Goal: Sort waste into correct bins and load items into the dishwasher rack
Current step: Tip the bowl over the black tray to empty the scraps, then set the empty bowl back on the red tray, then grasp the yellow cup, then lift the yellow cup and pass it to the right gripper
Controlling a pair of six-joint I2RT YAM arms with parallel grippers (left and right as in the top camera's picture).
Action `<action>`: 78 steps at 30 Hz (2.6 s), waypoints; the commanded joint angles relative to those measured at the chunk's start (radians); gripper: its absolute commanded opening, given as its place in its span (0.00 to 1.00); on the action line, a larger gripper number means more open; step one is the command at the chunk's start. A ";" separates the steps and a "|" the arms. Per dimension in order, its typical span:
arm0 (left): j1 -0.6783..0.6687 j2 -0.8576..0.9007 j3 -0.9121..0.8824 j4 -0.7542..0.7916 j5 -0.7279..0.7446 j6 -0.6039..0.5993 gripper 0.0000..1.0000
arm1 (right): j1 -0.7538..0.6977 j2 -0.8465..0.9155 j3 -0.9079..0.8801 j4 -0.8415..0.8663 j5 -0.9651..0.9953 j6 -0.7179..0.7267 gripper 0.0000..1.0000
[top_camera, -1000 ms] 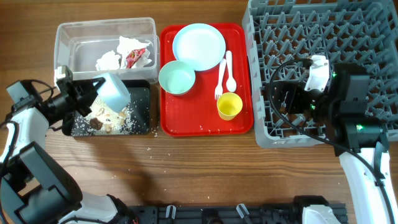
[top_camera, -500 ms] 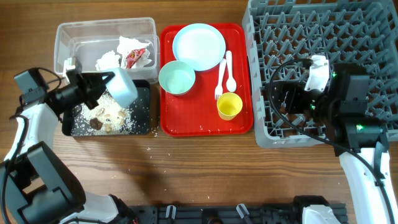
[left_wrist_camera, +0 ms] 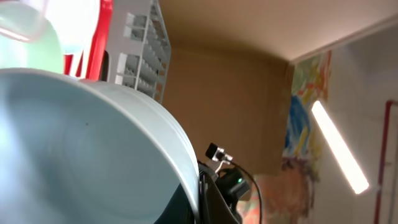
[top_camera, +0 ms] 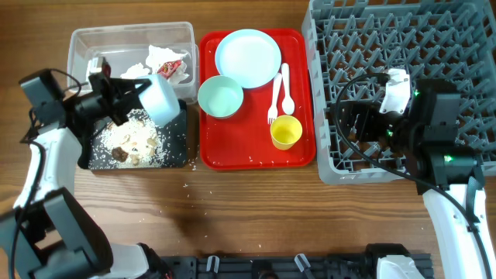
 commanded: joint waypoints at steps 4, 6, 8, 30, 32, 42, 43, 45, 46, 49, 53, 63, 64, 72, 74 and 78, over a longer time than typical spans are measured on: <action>-0.209 -0.154 0.005 0.017 -0.229 0.013 0.04 | 0.005 0.007 0.016 0.003 0.015 0.003 1.00; -0.356 -0.172 0.005 0.012 -0.395 0.074 0.04 | 0.005 0.007 0.016 0.003 0.014 0.003 1.00; -0.476 -0.168 0.005 -0.039 -0.570 0.115 0.04 | 0.005 0.007 0.016 0.003 0.014 0.003 1.00; -1.102 0.082 0.005 -0.317 -1.674 0.295 0.04 | 0.005 0.007 0.016 0.009 0.014 0.005 1.00; -1.102 0.066 0.005 -0.309 -1.608 0.295 0.06 | 0.005 0.007 0.016 0.016 0.014 0.023 1.00; -1.102 -0.048 0.074 -0.322 -1.498 0.374 0.40 | 0.006 0.069 0.016 0.037 -0.018 0.083 1.00; -1.102 -0.054 0.085 -0.329 -1.498 0.374 0.43 | 0.006 0.080 0.016 0.037 -0.025 0.082 1.00; -1.102 -0.057 0.109 -0.331 -1.490 0.389 0.48 | 0.006 0.100 0.016 0.035 -0.026 0.083 1.00; -1.102 -0.056 0.116 -0.315 -1.480 0.418 0.50 | 0.006 0.104 0.016 0.032 -0.026 0.083 0.99; -1.101 -0.031 0.116 -0.264 -1.479 0.475 0.54 | 0.006 0.104 0.016 0.034 -0.026 0.083 0.99; -1.098 0.101 0.116 -0.209 -1.397 0.570 0.56 | 0.006 0.104 0.016 0.027 -0.029 0.082 0.99; -1.095 0.181 0.116 -0.146 -1.398 0.571 0.04 | 0.006 0.104 0.016 0.026 -0.029 0.080 0.99; -1.088 0.170 0.120 -0.145 -1.397 0.541 0.04 | 0.006 0.104 0.016 0.026 -0.039 0.079 0.99; -0.785 -0.022 0.140 -0.149 -0.735 0.358 0.04 | 0.006 0.105 0.016 0.112 -0.386 0.052 1.00; -0.687 -0.034 0.140 -0.112 -0.447 0.357 0.04 | 0.006 0.108 0.016 0.168 -0.485 0.053 1.00; -0.607 -0.033 0.140 -0.085 -0.186 0.342 0.04 | 0.007 0.128 0.016 0.311 -0.724 0.053 1.00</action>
